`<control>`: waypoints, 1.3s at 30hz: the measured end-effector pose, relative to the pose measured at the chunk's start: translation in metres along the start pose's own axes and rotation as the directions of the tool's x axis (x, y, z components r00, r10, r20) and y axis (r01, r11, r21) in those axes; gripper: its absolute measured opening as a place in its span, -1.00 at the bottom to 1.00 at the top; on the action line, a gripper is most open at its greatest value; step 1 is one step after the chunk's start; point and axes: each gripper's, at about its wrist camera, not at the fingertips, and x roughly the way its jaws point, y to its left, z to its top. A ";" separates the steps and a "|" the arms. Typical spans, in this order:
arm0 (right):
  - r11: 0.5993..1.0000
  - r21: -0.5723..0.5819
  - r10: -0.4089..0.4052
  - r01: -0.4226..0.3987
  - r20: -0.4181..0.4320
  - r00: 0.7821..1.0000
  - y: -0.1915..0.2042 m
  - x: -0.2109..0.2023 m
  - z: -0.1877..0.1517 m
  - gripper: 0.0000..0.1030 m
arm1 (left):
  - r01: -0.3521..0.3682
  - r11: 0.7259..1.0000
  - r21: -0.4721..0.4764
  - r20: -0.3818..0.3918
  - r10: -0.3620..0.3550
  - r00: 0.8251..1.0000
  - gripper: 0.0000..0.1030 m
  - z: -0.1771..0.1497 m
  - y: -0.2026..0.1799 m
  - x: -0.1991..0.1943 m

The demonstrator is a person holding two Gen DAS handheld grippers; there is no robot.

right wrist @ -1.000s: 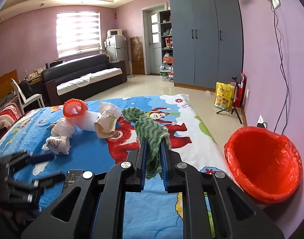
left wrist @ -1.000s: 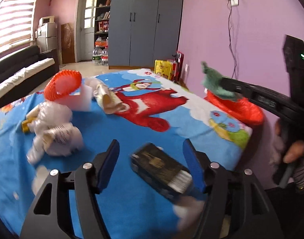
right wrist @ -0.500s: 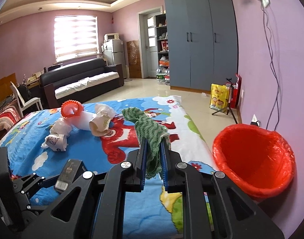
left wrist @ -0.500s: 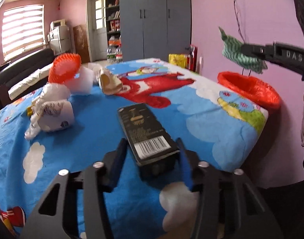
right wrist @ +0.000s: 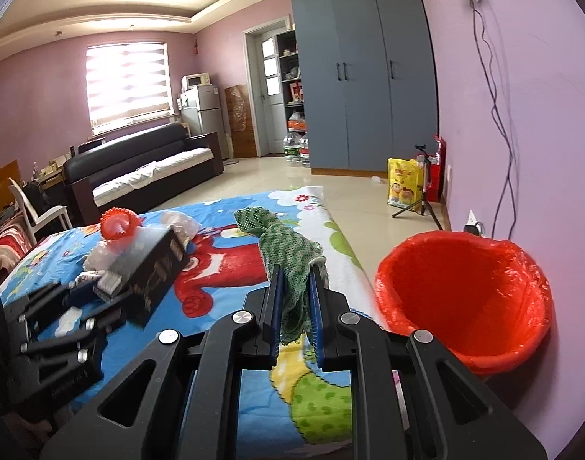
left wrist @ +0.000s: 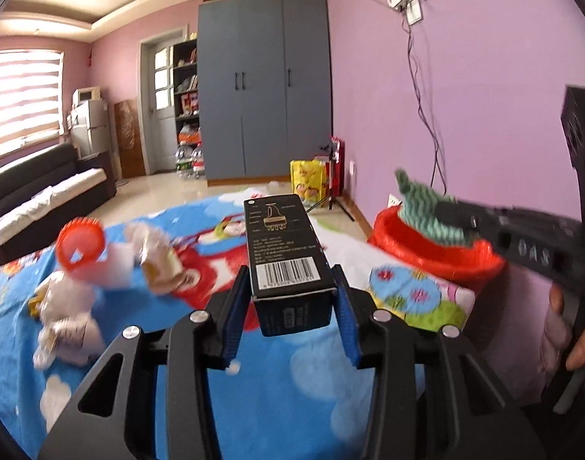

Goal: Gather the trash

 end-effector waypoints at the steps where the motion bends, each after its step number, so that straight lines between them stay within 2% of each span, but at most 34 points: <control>1: 1.000 0.000 -0.005 0.005 0.000 1.000 -0.003 -0.001 0.000 -0.71 | 0.009 1.000 0.006 0.005 -0.009 1.000 -0.21 0.006 -0.003 0.006; 7: 0.999 0.010 -0.047 0.047 0.003 0.999 -0.023 -0.002 0.001 -0.71 | 0.071 0.997 -0.005 -0.008 -0.071 0.997 -0.21 0.032 -0.022 0.040; 14: 0.991 0.064 -0.117 0.116 -0.001 0.993 -0.057 -0.001 -0.001 -0.71 | 0.161 0.987 0.013 -0.013 -0.161 0.987 -0.21 0.056 -0.062 0.077; 21: 0.969 0.132 -0.210 0.207 0.006 0.978 -0.099 -0.001 0.005 -0.71 | 0.231 0.969 0.089 -0.016 -0.230 0.973 -0.20 0.060 -0.097 0.110; 29: 0.933 0.182 -0.305 0.310 -0.056 0.951 -0.150 0.022 0.002 -0.71 | 0.335 0.933 0.135 -0.065 -0.329 0.942 -0.20 0.066 -0.122 0.153; 36: 0.918 0.207 -0.331 0.338 -0.069 0.941 -0.169 0.036 0.002 -0.70 | 0.434 0.891 0.132 -0.119 -0.421 0.899 -0.18 0.066 -0.137 0.196; 38: 0.914 0.198 -0.348 0.355 -0.070 0.935 -0.173 0.038 0.000 -0.62 | 0.452 0.884 0.121 -0.133 -0.437 0.890 -0.18 0.066 -0.142 0.208; 39: 0.909 0.201 -0.358 0.365 -0.076 0.931 -0.175 0.038 0.000 -0.48 | 0.453 0.884 0.114 -0.144 -0.437 0.888 -0.12 0.065 -0.143 0.213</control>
